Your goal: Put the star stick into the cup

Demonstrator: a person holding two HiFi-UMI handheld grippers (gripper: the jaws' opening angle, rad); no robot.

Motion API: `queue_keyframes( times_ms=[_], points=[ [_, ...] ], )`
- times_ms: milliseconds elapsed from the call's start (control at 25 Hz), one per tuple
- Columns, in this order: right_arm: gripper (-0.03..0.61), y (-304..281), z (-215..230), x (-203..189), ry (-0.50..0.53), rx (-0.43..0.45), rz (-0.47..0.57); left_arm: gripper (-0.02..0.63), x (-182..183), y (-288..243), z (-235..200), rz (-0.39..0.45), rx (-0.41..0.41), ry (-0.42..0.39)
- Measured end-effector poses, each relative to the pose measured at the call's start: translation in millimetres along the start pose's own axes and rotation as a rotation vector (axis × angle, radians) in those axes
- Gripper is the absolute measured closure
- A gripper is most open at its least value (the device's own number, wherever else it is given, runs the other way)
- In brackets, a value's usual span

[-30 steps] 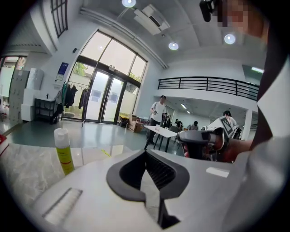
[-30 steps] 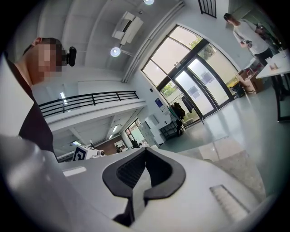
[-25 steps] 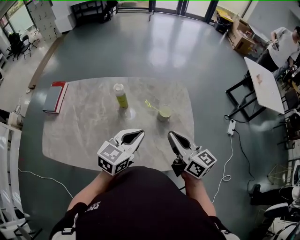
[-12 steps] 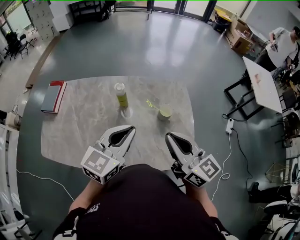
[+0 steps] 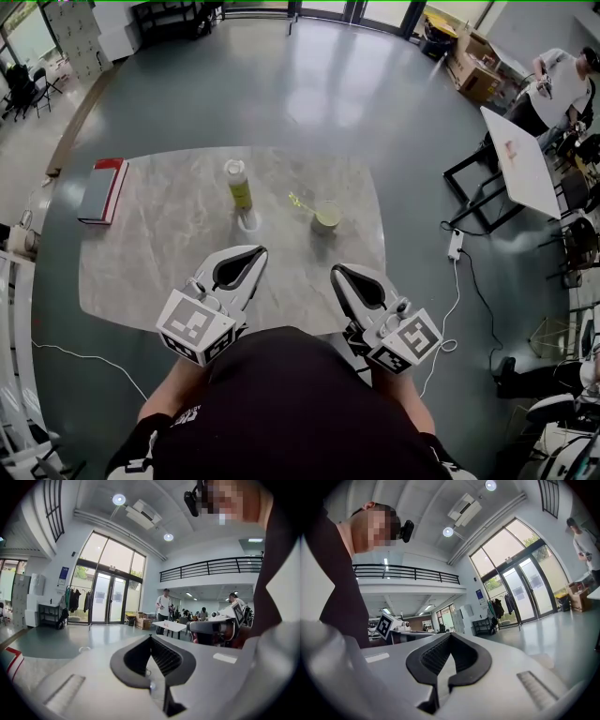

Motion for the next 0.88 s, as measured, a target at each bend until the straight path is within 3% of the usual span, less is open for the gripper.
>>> queue_keyframes(
  times_ms=[360,560,880],
  points=[
    [0.568,9,-5,-2,-0.015,-0.019,0.008,0.611,-6,2,11,-0.027,-0.020,0.024],
    [0.567,11,-6,-4,-0.026,-0.025,0.007,0.611,-4,5,17,-0.028,-0.032,-0.022],
    [0.567,10,-7,-13,-0.043,-0.026,0.002,0.611,-17,9,14,-0.053,-0.017,0.018]
  ],
)
Point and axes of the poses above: the fingertips, and each gripper's own axes: y backward along the fingers, z to its right, x out of its top, the point moved 10 cm from there along y, backward along the fingers, and after that the axes turned 7 degrees about x, right-handed, at the moved point
